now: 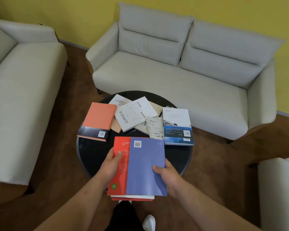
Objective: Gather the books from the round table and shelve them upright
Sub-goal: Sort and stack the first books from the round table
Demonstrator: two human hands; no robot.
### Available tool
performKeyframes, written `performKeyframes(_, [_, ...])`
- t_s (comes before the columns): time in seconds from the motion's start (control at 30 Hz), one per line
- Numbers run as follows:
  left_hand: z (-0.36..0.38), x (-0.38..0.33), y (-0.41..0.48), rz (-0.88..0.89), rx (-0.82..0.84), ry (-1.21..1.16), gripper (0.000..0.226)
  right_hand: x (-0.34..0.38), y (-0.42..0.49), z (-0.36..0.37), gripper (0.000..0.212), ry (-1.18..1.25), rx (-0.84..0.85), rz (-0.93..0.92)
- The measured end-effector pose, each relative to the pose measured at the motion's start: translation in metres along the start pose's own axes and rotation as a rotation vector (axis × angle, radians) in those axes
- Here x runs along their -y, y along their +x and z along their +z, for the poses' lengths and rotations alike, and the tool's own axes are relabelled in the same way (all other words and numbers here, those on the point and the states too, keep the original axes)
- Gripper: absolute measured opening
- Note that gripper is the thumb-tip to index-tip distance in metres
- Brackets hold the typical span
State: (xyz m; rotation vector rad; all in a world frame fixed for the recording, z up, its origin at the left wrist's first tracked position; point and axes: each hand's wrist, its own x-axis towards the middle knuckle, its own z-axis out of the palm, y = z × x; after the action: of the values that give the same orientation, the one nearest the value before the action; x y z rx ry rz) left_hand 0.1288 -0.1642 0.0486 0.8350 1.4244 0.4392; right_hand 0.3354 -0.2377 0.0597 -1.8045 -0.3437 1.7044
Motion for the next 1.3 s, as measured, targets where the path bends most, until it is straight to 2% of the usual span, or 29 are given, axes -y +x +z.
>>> performKeyframes(0.13, [0.002, 0.003, 0.002, -0.028, 0.095, -0.057, 0.022, 0.0, 0.002, 0.018, 0.038, -0.043, 0.021, -0.022])
performKeyframes(0.27, [0.004, 0.005, 0.008, 0.008, 0.093, -0.031, 0.025, 0.002, 0.005, 0.03, 0.051, -0.149, -0.027, -0.034])
performKeyframes(0.33, [0.007, 0.004, 0.007, 0.031, 0.074, 0.016, 0.025, 0.0, 0.003, 0.034, 0.052, -0.157, -0.036, -0.038])
performKeyframes(0.47, [0.016, 0.0, 0.004, 0.108, -0.064, 0.102, 0.03, -0.001, 0.003, 0.038, 0.056, -0.148, -0.073, -0.024])
performKeyframes(0.57, [0.015, -0.002, 0.006, 0.081, -0.06, 0.127, 0.034, 0.002, 0.009, 0.035, 0.061, -0.167, -0.069, 0.001])
performKeyframes(0.67, [0.009, 0.001, 0.009, 0.006, 0.036, 0.052, 0.029, 0.001, 0.01, 0.039, 0.063, -0.129, -0.041, -0.034])
performKeyframes(0.87, [0.0, -0.008, -0.001, -0.076, 0.105, -0.005, 0.023, 0.004, 0.007, 0.04, 0.056, -0.096, -0.03, -0.043])
performKeyframes(0.97, [-0.004, -0.007, -0.011, -0.225, 0.076, -0.088, 0.037, 0.03, 0.013, 0.029, 0.057, -0.13, -0.078, -0.121])
performKeyframes(1.03, [-0.006, 0.002, -0.023, -0.421, 0.056, -0.23, 0.044, 0.054, 0.024, 0.023, 0.072, -0.35, -0.112, -0.263])
performKeyframes(1.1, [-0.008, 0.016, -0.028, -0.579, 0.038, -0.426, 0.061, 0.075, 0.037, 0.021, 0.076, -0.607, -0.08, -0.349])
performKeyframes(1.17, [-0.009, 0.025, -0.029, -0.642, -0.053, -0.554, 0.074, 0.09, 0.047, 0.025, 0.07, -0.691, -0.008, -0.32])
performKeyframes(1.23, [-0.008, 0.028, -0.027, -0.683, -0.121, -0.604, 0.067, 0.094, 0.055, 0.028, 0.056, -0.626, 0.049, -0.239])
performKeyframes(1.3, [0.001, 0.019, -0.036, -0.707, -0.058, -0.698, 0.059, 0.091, 0.057, 0.031, 0.04, -0.593, 0.053, -0.224])
